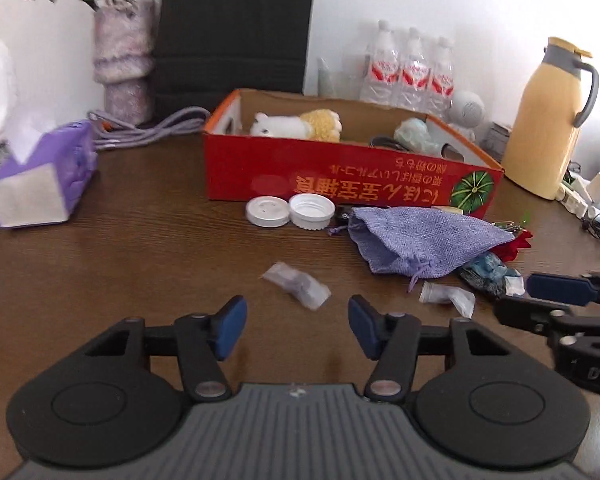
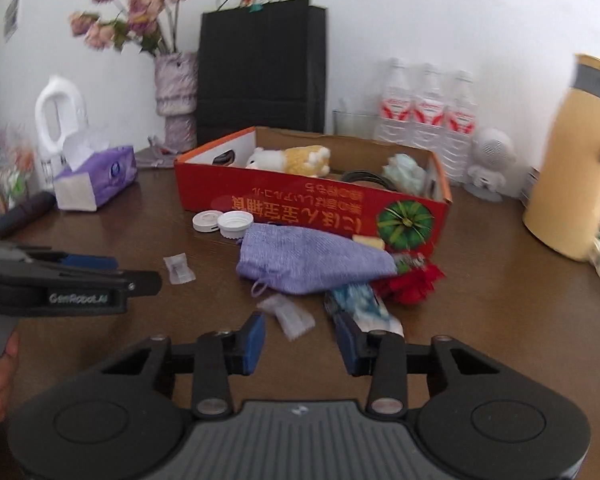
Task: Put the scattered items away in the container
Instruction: 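Grasp a clear packet with the left gripper while the right grasps another packet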
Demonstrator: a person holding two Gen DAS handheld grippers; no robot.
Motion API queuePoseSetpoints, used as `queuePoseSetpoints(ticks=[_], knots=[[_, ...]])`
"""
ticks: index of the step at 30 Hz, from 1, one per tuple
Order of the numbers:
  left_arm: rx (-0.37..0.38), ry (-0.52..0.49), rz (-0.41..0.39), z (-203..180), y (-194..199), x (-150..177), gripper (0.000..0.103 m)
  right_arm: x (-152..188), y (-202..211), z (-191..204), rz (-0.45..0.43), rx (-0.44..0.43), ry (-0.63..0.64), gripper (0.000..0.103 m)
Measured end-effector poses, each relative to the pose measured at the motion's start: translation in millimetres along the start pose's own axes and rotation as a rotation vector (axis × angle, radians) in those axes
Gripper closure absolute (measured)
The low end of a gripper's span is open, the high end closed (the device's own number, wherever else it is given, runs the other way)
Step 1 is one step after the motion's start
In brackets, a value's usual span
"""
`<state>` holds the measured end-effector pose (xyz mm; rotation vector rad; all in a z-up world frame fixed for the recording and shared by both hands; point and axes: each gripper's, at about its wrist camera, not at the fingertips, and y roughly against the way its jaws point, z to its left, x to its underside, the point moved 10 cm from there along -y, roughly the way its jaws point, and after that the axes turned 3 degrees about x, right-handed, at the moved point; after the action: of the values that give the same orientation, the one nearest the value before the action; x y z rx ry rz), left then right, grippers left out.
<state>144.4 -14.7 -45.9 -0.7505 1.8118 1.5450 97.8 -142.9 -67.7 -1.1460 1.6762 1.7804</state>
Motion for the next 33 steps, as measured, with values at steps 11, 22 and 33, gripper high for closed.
queuePoseSetpoints(ticks=[11, 22, 33], knots=[[-0.005, -0.03, -0.012, 3, -36, -11, 0.046, 2, -51, 9, 0.093, -0.097, 0.055, 0.066], [0.065, -0.086, -0.019, -14, -32, -10, 0.087, 4, -47, 10, 0.099, -0.09, 0.004, 0.083], [0.1, -0.079, -0.154, -28, 53, -6, 0.09, 2, 18, 0, -0.019, -0.014, -0.14, 0.084]])
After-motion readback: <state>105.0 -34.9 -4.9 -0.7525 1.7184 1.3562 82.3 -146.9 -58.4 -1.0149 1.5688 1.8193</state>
